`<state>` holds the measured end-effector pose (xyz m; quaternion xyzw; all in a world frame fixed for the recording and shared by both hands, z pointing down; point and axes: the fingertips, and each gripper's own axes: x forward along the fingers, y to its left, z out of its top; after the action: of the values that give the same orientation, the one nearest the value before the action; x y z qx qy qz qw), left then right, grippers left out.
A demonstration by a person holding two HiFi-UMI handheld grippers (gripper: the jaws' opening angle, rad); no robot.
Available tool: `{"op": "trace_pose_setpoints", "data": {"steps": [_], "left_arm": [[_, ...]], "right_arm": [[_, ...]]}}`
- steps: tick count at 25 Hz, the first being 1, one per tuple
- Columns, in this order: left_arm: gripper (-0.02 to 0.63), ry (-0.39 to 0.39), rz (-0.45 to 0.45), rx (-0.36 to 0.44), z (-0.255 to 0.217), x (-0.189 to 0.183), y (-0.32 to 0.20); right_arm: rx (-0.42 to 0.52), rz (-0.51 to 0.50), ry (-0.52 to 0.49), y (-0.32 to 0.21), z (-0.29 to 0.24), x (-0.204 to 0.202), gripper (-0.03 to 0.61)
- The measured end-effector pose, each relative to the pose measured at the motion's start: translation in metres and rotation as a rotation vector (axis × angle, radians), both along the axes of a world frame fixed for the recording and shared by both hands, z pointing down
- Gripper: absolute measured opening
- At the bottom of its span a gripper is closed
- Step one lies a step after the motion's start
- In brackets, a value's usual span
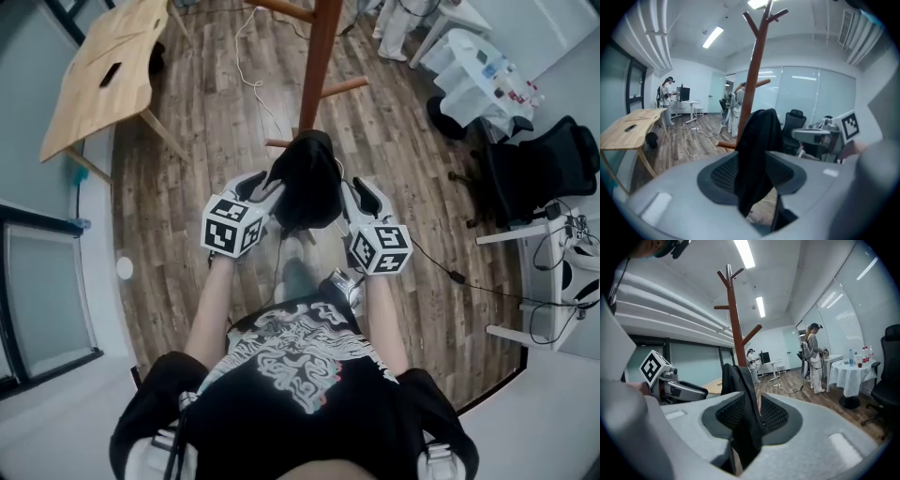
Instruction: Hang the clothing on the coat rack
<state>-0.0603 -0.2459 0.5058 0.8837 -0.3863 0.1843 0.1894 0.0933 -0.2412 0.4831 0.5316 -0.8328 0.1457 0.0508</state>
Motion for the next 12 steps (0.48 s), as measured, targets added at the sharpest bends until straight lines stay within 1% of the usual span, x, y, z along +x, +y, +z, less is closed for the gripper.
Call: {"op": "trace_pose_setpoints", "data": {"steps": [4,6,7,8,9,12], "left_arm": [[0.163,-0.008,-0.041,0.062,-0.013,-0.007,0.017],[0.149,-0.014,-0.065,0.105,-0.024,-0.012,0.022],[0.129,-0.018,-0.080,0.129,-0.030,-0.015,0.026],[0.083,-0.019,-0.095,0.157,-0.036,-0.018,0.029],[-0.003,-0.019,-0.109,0.184,-0.043,-0.020,0.034],[-0.011,0.000,-0.129,0.242,-0.061,-0.023,0.048]], "right_arm": [[0.114,0.061,0.018,0.024,-0.028,0.014,0.095],[0.148,0.089,0.039,0.035,-0.038,0.023,0.035],[0.152,0.100,0.045,0.042,-0.039,0.027,0.020],[0.150,0.107,0.046,0.048,-0.040,0.030,0.002],[0.148,0.109,0.045,0.054,-0.041,0.032,0.000],[0.150,0.098,0.054,0.071,-0.044,0.031,0.000]]}}
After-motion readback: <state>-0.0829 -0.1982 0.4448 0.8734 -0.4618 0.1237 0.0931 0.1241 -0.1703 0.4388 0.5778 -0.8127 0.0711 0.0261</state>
